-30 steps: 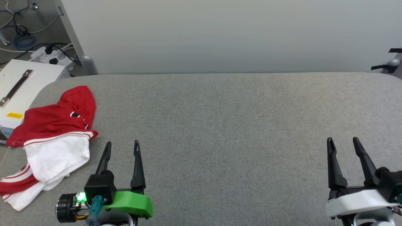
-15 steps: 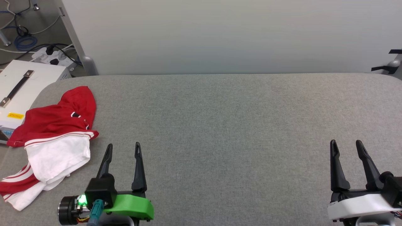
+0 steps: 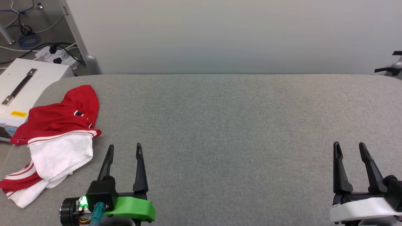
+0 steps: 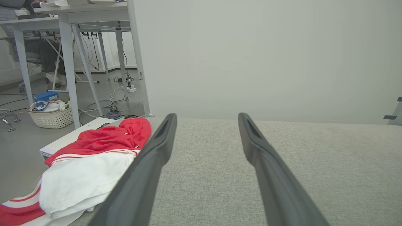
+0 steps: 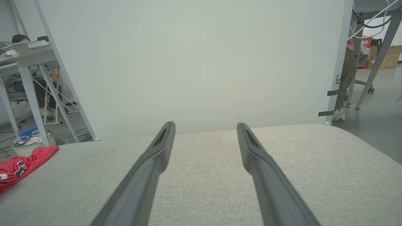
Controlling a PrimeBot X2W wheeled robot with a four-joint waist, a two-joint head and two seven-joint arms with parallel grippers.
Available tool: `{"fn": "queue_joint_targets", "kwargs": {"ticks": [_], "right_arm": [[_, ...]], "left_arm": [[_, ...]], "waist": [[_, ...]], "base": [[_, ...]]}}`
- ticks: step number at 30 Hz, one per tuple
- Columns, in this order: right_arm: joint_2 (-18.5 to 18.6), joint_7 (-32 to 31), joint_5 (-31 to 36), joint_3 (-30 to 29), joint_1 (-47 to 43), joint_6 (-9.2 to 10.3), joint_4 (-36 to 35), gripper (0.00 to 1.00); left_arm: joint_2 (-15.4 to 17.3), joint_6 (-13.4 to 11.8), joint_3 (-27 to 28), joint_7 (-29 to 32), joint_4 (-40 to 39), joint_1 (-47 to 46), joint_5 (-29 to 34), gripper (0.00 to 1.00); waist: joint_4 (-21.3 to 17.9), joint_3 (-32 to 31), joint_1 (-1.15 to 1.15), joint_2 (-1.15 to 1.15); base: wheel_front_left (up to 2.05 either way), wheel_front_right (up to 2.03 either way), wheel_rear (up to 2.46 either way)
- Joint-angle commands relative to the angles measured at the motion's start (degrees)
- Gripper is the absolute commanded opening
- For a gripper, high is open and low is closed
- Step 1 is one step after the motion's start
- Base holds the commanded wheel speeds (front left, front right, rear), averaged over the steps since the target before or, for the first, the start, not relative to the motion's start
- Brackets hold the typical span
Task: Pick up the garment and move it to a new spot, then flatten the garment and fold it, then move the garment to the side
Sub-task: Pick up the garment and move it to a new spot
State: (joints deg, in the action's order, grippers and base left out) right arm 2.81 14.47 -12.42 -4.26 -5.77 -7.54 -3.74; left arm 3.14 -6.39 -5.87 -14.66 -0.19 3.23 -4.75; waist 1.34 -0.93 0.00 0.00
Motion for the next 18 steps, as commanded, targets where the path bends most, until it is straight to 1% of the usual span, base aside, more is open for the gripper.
{"fn": "queue_joint_targets", "kwargs": {"ticks": [1,9,18], "right_arm": [[0.1,0.5,-0.4,-0.1,-0.7,0.05,-0.2,1.0],[0.1,0.5,-0.2,0.1,-0.4,0.05,-0.3,1.0],[0.1,0.5,0.4,0.9,0.1,0.05,-0.7,1.0]], "left_arm": [[-0.3,-0.4,-0.1,-0.3,0.2,0.6,-0.4,1.0],[-0.3,-0.4,0.6,-0.3,0.4,0.0,-0.6,1.0],[-0.3,-0.8,1.8,-0.3,0.6,-1.0,-1.2,1.0]], "waist": [[0.3,0.1,0.0,0.0],[3.0,0.9,0.0,0.0],[8.5,2.6,0.0,0.0]], "base": [[0.0,0.0,0.0],[0.0,0.0,0.0],[0.0,0.0,0.0]]}}
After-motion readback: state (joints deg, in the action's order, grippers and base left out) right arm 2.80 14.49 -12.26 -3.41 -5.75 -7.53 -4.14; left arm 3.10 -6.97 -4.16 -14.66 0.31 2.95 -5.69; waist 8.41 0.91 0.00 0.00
